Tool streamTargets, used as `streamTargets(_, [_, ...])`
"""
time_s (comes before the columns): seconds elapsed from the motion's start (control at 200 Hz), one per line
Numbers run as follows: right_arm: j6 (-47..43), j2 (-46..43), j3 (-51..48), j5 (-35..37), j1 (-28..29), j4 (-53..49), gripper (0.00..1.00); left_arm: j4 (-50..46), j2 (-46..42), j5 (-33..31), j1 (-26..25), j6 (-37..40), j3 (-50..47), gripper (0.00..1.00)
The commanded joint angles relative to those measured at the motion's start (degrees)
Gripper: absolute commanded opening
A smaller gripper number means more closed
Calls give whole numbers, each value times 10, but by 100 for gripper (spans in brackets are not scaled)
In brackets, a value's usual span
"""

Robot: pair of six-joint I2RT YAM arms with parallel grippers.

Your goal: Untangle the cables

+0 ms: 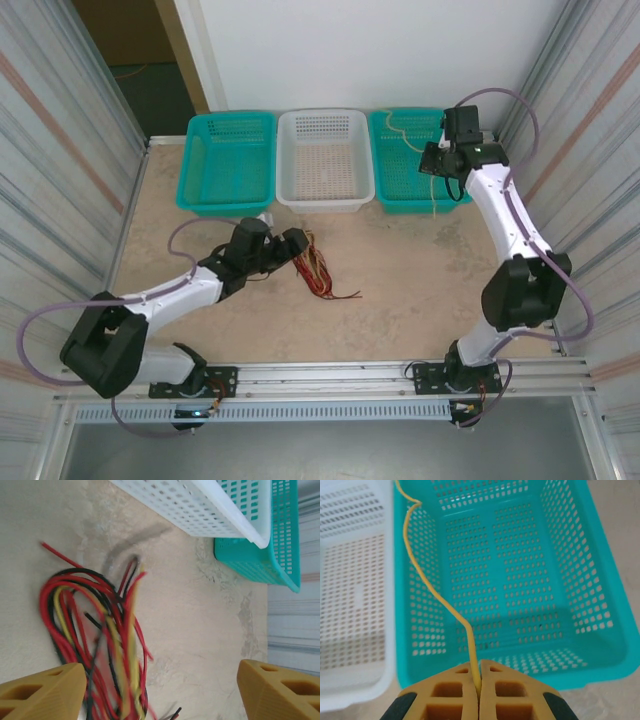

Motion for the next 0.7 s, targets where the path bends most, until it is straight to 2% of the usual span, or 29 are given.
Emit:
streamTargets(0.0, [-91, 24, 7, 37, 4, 77, 0, -50, -35, -32, 0, 25, 13, 82])
streamTargets(0.085, [-124, 58, 13, 52, 0, 99, 0, -77, -59, -32, 4, 31, 13, 83])
streamTargets(0.185, [-151, 99, 47, 65, -8, 56, 0, -108, -88, -33, 10, 39, 11, 84])
streamTargets(0.286, [-186, 109, 22, 102, -12, 59, 0, -129, -115, -33, 19, 47, 8, 83])
streamTargets(0.391, [-206, 120, 2, 111, -26, 64, 0, -136, -134, -22, 36, 47, 3, 83])
streamTargets(0.466, [-211, 133, 6, 133, -33, 66, 4, -141, -139, -8, 48, 47, 4, 82])
streamTargets(0.566, [-218, 162, 38, 143, -45, 57, 15, -152, -144, 0, 58, 50, 12, 80])
streamTargets(0.651, [-214, 192, 73, 162, -54, 41, 14, -161, -148, 1, 58, 53, 15, 79])
streamTargets(0.696, [-211, 206, 91, 175, -57, 31, 21, -164, -151, -1, 58, 53, 14, 79])
